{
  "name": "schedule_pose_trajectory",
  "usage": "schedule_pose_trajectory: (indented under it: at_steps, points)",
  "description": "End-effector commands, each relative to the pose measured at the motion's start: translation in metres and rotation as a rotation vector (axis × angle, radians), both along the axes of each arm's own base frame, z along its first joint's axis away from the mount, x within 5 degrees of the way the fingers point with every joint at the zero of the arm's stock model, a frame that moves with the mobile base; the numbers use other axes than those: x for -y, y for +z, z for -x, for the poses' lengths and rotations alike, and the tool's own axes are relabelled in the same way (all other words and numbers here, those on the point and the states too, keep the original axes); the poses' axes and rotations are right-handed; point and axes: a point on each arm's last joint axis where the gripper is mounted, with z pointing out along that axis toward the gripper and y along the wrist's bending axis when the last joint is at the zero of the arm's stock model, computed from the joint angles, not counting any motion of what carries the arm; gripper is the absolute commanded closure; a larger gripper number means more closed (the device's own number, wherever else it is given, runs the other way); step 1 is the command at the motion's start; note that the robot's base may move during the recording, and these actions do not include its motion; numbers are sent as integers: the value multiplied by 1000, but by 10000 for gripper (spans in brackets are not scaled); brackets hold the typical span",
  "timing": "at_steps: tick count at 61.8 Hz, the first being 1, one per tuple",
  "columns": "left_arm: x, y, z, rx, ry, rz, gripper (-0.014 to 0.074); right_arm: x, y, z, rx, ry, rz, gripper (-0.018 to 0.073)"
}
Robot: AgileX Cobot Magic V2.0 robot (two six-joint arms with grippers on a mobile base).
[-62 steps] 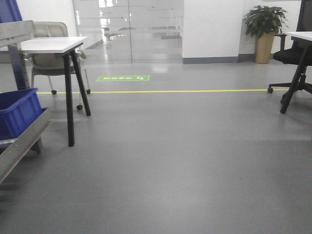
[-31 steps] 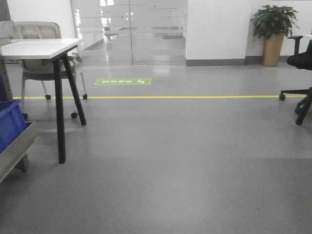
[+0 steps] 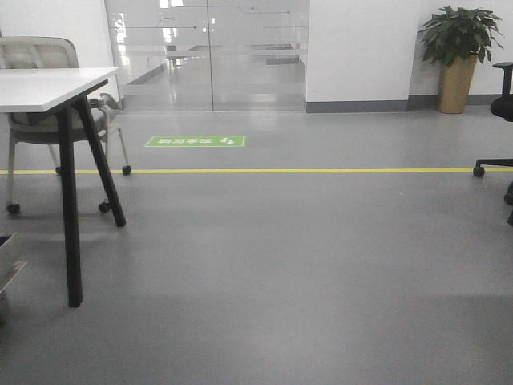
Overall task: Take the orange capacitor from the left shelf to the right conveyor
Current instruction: 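Drive the base across the floor toward the conveyor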
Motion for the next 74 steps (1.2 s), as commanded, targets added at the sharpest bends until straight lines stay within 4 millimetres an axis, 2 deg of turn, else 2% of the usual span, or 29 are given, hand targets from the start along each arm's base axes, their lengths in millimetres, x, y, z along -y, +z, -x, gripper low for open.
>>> schedule_pose_trajectory:
  at_steps: [1, 74]
  points:
    - [-1, 10, 2, 105, 3, 11, 723, 0, 18, 2, 115, -1, -2, 463]
    - [-1, 10, 2, 105, 5, 11, 723, 0, 18, 2, 115, -1, -2, 463]
